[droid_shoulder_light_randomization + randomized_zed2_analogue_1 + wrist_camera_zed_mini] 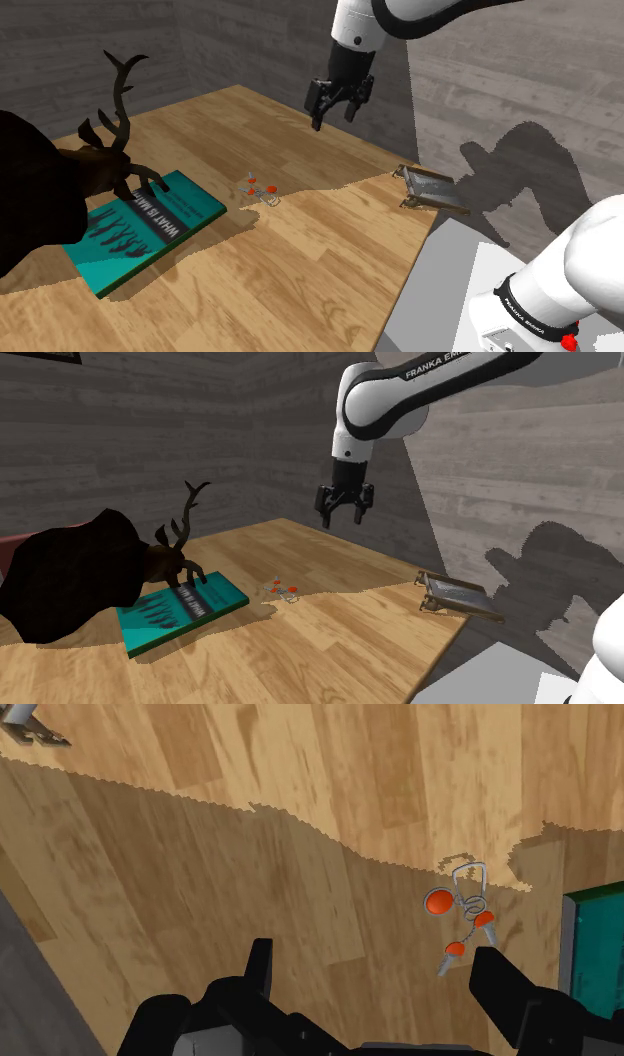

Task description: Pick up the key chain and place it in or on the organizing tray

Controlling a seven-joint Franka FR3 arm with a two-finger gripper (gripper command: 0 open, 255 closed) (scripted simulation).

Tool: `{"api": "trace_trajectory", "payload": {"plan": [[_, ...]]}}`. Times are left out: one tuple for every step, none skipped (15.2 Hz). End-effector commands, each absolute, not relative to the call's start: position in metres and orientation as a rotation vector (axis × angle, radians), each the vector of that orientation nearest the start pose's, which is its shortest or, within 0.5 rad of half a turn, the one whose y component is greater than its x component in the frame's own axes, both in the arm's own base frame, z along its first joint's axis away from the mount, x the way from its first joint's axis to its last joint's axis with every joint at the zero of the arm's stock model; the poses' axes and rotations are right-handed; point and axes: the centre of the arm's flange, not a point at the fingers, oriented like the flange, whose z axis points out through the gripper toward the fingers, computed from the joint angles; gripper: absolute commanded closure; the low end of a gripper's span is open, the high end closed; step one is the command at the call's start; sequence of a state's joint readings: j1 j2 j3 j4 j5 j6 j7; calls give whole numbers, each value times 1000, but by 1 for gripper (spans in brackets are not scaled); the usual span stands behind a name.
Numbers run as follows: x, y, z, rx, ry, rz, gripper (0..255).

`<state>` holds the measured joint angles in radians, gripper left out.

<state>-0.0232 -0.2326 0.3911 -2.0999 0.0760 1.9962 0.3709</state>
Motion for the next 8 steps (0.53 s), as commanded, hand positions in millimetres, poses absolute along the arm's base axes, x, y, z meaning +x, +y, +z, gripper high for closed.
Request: {"api": "trace_trajectory", "payload": {"plan": [[479, 214, 508, -3115, 68, -155, 0], [487, 222, 500, -3117, 75, -145, 0], [496, 230, 492, -3119, 81, -135, 0], [504, 238, 484, -3121, 87, -125, 0], [512, 246, 476, -3123, 93, -116, 0], [520, 253, 468, -3125, 100, -106, 0], [529, 261, 460, -3127, 106, -96, 0], [537, 269, 452, -3129, 112, -86, 0]]}}
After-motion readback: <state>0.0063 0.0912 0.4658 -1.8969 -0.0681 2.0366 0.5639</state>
